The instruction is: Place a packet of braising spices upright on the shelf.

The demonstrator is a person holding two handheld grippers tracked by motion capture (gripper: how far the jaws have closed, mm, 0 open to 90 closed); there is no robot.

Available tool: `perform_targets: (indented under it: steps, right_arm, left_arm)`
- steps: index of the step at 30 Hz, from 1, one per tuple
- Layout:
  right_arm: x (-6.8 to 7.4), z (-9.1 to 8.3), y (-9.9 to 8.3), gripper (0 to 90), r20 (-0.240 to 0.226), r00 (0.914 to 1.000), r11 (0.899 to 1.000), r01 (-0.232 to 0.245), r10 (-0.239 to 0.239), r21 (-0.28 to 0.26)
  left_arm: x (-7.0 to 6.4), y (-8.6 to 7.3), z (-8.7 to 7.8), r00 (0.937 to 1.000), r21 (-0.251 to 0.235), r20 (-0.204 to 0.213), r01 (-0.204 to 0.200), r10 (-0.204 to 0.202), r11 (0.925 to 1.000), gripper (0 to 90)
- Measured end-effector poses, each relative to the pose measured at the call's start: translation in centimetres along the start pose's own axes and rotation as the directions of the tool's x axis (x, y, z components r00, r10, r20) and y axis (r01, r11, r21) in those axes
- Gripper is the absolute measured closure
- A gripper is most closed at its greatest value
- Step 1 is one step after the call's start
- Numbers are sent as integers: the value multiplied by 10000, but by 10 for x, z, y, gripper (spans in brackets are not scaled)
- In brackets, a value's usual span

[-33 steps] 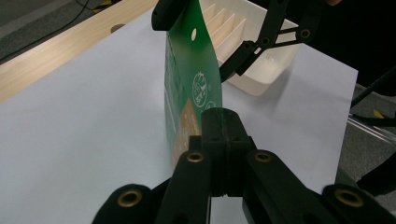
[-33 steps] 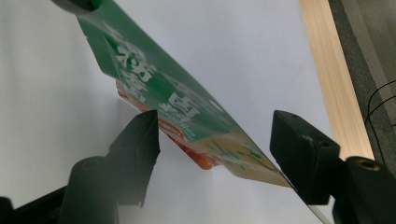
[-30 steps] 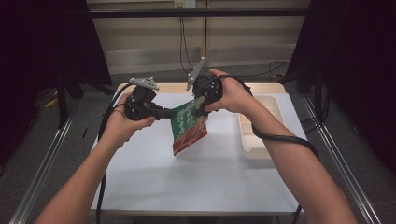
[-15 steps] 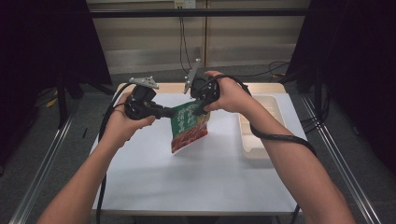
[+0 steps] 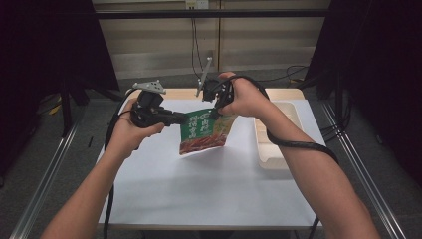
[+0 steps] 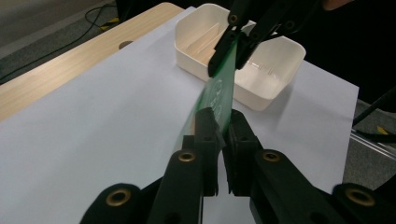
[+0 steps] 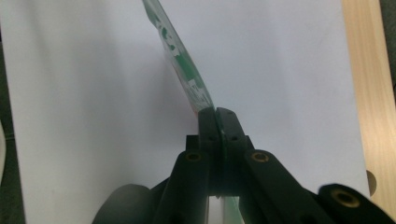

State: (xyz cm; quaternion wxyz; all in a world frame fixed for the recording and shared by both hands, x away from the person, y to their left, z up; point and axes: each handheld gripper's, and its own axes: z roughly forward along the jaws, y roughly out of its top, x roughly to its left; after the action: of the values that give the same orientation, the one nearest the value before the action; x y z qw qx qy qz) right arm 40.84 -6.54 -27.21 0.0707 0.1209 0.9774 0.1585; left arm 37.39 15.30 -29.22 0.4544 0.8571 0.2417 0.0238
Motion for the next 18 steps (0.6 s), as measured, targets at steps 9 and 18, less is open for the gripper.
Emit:
perform_targets:
  steps: [9, 18]
  right_arm:
    - [0, -5, 1, 900, -419, 9968, 9949, -647, 681, 770]
    - [-4, -16, -5, 900, -406, 9909, 9864, -1230, 1281, 1088]
  left_arm:
    - [1, -10, 4, 9997, 28, -239, 41, -40, 10000, 590]
    - [3, -24, 13, 9977, -60, -578, 337, -340, 9994, 236]
